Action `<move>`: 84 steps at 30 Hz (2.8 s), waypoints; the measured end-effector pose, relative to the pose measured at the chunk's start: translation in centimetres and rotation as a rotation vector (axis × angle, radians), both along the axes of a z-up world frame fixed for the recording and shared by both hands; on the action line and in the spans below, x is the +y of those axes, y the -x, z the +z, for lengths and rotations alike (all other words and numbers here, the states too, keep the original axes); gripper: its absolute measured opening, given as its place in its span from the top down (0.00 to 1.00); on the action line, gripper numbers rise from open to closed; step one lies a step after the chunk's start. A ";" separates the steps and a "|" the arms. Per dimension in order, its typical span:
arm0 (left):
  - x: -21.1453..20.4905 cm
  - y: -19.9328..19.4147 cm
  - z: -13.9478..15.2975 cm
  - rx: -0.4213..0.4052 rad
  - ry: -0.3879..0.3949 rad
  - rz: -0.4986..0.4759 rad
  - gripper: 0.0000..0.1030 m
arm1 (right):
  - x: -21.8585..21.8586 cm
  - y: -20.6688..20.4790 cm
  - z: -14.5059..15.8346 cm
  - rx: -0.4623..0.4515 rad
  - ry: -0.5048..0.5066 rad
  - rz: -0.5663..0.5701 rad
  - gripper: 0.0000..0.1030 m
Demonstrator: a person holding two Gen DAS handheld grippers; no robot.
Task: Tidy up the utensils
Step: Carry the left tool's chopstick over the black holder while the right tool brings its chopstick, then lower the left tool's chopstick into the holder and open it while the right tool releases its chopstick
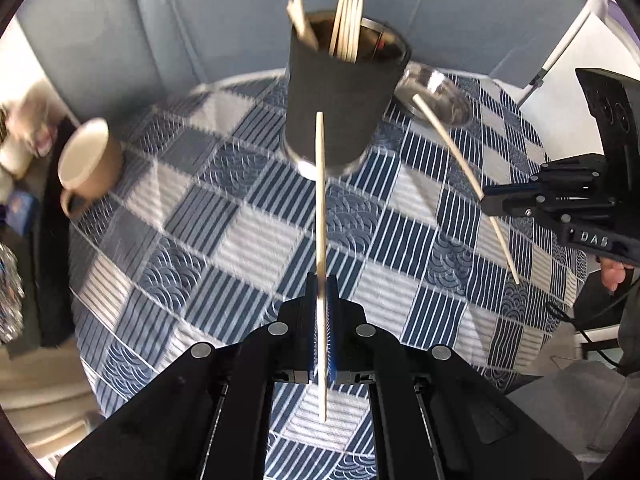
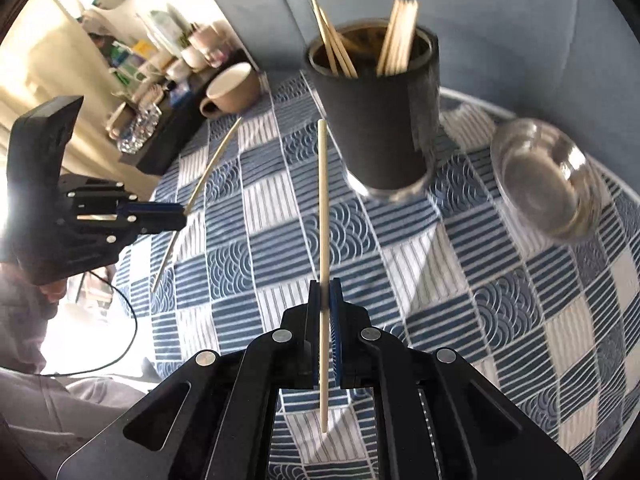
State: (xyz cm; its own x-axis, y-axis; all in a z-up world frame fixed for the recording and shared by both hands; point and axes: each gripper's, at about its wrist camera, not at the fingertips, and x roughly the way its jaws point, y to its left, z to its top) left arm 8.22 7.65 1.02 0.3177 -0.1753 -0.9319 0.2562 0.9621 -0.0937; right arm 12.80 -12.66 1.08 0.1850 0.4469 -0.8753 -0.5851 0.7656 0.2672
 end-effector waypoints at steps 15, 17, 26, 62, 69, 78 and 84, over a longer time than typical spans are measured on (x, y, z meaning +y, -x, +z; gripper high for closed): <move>-4.1 -5.5 7.4 -0.203 -0.047 -0.034 0.96 | -0.4 -4.6 7.8 -0.174 -0.090 0.005 0.96; -4.3 -6.5 8.1 -0.221 -0.043 -0.036 0.96 | -0.5 -5.4 8.4 -0.188 -0.101 0.002 0.96; -4.5 -11.4 10.3 -0.339 0.043 -0.011 0.96 | -0.1 -10.5 9.9 -0.233 -0.203 -0.039 0.96; -4.4 -13.2 1.1 -0.521 0.258 0.101 0.95 | 1.0 -16.4 1.9 -0.225 -0.422 -0.083 0.95; -3.4 -13.2 1.1 -0.530 0.209 0.133 0.95 | -0.3 -15.9 2.2 -0.226 -0.409 -0.093 0.93; -3.0 -11.7 2.6 -0.562 0.197 0.142 0.95 | -1.0 -14.7 3.7 -0.255 -0.385 -0.103 0.91; -2.8 -9.9 3.4 -0.576 0.170 0.173 0.64 | -0.9 -13.2 4.7 -0.276 -0.321 -0.102 0.83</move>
State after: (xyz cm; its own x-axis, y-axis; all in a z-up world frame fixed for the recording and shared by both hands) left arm 18.10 4.88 4.38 0.7976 -0.2072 -0.5664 0.1531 0.9779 -0.1421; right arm 25.97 -13.54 5.75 0.4500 0.6556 -0.6064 -0.5936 0.7269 0.3453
